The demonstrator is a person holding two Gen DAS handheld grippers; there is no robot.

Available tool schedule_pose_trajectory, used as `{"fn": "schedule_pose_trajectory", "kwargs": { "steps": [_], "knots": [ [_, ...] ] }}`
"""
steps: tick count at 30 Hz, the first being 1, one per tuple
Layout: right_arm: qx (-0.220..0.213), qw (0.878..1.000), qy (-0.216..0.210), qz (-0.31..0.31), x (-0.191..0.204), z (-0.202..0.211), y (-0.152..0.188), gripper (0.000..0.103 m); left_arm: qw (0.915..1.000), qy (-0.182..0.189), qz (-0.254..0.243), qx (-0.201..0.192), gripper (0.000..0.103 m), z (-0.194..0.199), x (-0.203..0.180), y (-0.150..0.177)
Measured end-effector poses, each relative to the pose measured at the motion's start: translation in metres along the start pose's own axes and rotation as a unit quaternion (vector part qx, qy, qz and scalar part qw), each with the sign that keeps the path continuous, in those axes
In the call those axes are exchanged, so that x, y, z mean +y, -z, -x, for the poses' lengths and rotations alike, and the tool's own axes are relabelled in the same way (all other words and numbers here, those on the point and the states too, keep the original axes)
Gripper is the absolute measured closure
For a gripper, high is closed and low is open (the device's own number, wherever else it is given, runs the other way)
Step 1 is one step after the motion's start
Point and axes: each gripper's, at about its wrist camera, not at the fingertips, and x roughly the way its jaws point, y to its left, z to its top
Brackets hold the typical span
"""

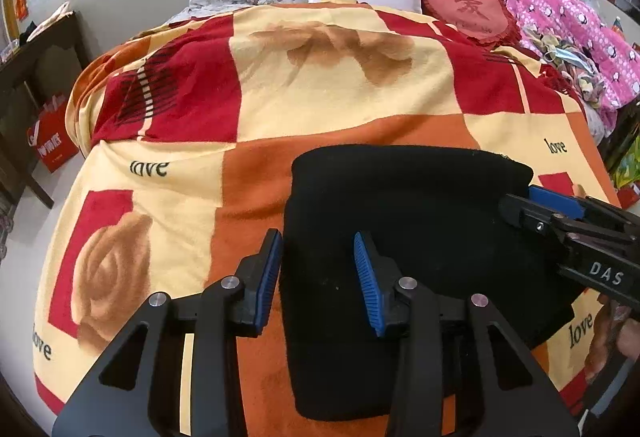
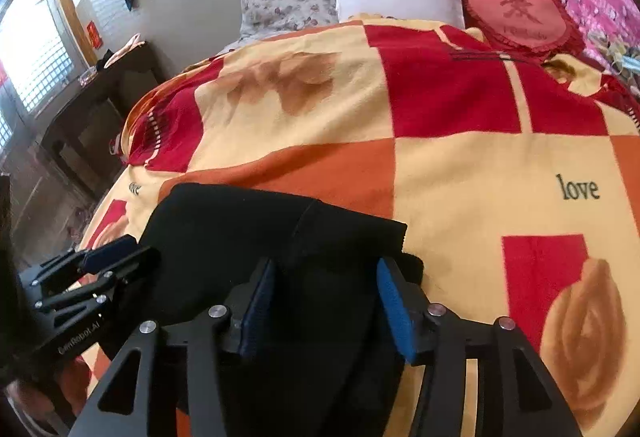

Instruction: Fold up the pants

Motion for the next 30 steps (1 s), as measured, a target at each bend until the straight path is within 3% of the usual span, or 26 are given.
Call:
{"fn": "schedule_pose_trajectory", "kwargs": {
  "steps": [3,5,8,15,18,20,22,25,27,30],
  "knots": [
    [-0.002,1.0,-0.012,-0.012,-0.006,0.014,0.005,0.052,0.9999,0.007,0.004,0.006,0.062,0.003,0.003,0.0],
    [-0.007,1.0,-0.013,-0.019,-0.01,0.027,0.014,0.049,0.9988,0.04,0.022,0.015,0.061,0.008,0.013,0.001],
    [0.0,0.999,-0.029,-0.036,-0.02,0.035,0.029,0.038,0.9945,0.088,0.053,0.02,0.033,0.012,0.03,0.005],
    [0.013,0.991,-0.099,-0.093,-0.038,0.009,0.038,0.032,0.9851,0.129,0.1,0.053,0.03,-0.006,0.043,0.015],
    [0.01,0.983,-0.127,-0.131,-0.046,0.006,0.038,0.031,0.9808,0.151,0.114,0.047,0.026,-0.012,0.038,0.015],
    [0.007,0.984,-0.135,-0.119,-0.043,0.004,0.037,0.03,0.9766,0.174,0.115,0.052,0.025,-0.016,0.035,0.013],
    [0.001,0.986,-0.127,-0.103,-0.035,0.003,0.035,0.038,0.9722,0.194,0.113,0.067,0.025,-0.02,0.032,0.01],
    [-0.027,0.99,-0.117,-0.071,-0.017,0.018,0.022,0.054,0.9756,0.189,0.097,0.058,0.034,-0.009,0.031,0.003],
    [-0.048,0.989,-0.13,-0.057,-0.009,0.028,0.009,0.056,0.9833,0.165,0.071,0.032,0.034,0.006,0.031,-0.006],
    [-0.052,0.99,-0.124,-0.032,0.007,0.026,-0.019,0.056,0.9864,0.15,0.064,0.012,0.034,0.011,0.037,-0.021]
  ]
}}
